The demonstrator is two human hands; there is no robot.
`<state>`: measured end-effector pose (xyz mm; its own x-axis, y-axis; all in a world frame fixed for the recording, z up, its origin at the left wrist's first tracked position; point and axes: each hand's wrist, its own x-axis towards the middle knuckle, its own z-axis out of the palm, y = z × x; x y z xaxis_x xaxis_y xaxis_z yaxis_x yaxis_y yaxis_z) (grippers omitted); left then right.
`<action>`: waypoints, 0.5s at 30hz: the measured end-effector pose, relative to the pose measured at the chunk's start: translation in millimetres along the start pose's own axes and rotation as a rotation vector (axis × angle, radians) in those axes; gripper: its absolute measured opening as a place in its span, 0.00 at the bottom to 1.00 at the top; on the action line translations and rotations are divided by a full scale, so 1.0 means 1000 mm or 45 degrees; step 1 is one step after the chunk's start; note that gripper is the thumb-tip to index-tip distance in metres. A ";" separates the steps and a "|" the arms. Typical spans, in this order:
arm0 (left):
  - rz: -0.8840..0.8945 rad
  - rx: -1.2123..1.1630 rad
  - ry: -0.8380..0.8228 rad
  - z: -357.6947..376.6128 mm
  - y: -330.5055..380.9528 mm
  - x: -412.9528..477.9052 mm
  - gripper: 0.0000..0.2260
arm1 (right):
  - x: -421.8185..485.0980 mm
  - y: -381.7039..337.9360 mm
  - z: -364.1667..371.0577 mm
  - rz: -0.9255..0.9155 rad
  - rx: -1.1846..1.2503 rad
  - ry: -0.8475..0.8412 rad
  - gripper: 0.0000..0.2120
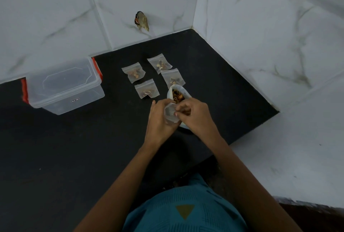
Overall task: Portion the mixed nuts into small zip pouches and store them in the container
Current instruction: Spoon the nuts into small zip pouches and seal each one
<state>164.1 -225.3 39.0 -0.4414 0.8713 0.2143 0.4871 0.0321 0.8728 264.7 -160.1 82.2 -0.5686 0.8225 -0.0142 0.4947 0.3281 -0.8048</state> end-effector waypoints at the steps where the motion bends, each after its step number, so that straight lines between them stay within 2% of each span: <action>1: 0.007 -0.023 0.006 -0.001 0.000 0.000 0.22 | -0.001 0.001 0.000 0.015 0.026 0.025 0.06; 7: -0.098 -0.126 -0.070 -0.003 -0.001 0.000 0.16 | -0.001 0.005 0.002 0.083 0.093 0.100 0.03; 12: -0.089 -0.043 -0.086 0.000 -0.013 -0.001 0.24 | 0.003 0.010 -0.005 0.175 0.216 0.012 0.05; 15: -0.092 0.042 -0.067 -0.004 -0.014 0.000 0.22 | 0.006 0.019 -0.015 0.248 0.252 0.042 0.07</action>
<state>153.8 -227.8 28.4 -0.4369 0.8905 0.1270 0.4804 0.1116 0.8699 280.3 -141.5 75.8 -0.4519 0.8770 -0.1633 0.4530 0.0679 -0.8889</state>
